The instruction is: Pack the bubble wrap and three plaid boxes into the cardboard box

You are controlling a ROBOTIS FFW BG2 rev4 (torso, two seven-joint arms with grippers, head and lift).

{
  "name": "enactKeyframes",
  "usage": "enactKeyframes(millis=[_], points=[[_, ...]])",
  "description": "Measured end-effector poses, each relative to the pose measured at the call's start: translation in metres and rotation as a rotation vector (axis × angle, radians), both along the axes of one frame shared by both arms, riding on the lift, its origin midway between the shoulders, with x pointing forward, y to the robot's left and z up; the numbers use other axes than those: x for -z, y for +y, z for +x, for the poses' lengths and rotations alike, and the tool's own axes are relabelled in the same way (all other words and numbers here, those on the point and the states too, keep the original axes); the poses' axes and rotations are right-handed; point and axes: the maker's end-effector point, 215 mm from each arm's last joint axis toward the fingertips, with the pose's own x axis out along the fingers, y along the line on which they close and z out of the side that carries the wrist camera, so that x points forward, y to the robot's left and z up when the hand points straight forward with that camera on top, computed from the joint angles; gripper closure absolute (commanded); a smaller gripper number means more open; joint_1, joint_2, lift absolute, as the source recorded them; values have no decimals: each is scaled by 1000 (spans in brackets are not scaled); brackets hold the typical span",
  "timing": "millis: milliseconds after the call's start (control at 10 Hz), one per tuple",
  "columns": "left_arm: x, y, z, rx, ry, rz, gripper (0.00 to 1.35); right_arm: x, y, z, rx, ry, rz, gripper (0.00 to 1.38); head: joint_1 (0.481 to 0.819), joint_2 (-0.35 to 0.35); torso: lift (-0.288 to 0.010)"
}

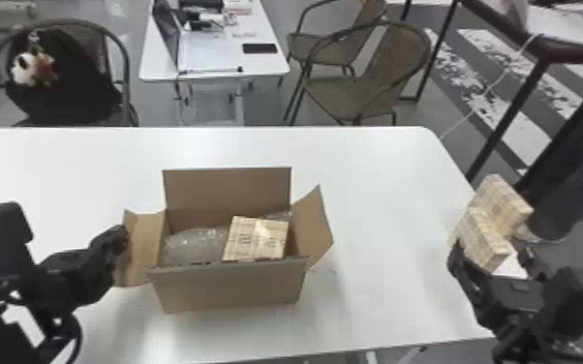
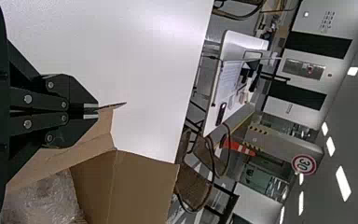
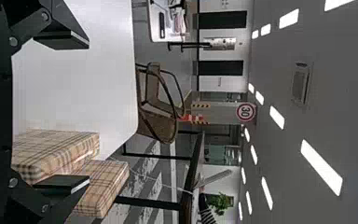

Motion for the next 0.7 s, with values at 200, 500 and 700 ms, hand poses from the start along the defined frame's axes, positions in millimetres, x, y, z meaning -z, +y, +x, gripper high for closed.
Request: enactKeyframes(millis=[200,500,700], points=[[0,0,0,1,1,0,1216,30,-20,-7,34,48,5,263,695,-150,-132],[-1,-1,0,5,0,-2,1216,45,-35,2,47,69,-2,263,695,-171,-132],[-2,-1,0,6,-1,-2,1216,52,-46,13,26,87,-19,265,695,-180,-132]])
